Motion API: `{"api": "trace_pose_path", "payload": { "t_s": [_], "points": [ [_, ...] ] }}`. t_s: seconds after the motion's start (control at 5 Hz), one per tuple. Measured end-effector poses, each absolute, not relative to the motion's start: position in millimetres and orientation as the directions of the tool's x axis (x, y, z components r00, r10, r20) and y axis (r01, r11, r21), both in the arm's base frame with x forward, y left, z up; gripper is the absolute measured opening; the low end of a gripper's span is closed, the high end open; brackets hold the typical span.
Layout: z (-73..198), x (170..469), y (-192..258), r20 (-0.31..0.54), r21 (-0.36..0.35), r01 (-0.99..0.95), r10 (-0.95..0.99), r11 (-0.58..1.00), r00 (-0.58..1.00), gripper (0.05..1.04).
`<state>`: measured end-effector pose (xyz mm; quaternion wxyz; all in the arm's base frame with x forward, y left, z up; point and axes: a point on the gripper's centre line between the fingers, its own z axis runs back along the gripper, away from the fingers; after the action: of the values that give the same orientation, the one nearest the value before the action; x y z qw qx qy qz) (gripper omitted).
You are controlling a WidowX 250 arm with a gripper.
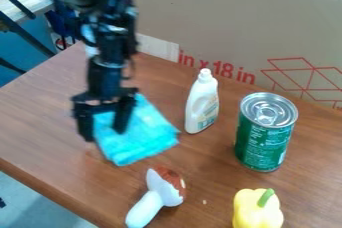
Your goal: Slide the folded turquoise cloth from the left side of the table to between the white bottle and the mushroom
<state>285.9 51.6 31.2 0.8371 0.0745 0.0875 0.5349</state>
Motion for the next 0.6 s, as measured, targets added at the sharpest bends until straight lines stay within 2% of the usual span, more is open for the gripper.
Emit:
{"api": "trace_pose_path", "payload": {
  "t_s": [0.2, 0.4, 0.6],
  "points": [
    [31.2, 292.3, 9.1, -0.066, 0.258, -0.841, 0.877, 0.476, 0.476, 1.001],
    [32.6, 287.9, -1.8, -0.039, 0.277, -0.825, 0.863, 0.493, 0.503, 1.001],
    [49.5, 269.0, -2.1, 0.016, 0.32, -0.825, 0.868, 0.466, 0.496, 1.001]
  ]
}}
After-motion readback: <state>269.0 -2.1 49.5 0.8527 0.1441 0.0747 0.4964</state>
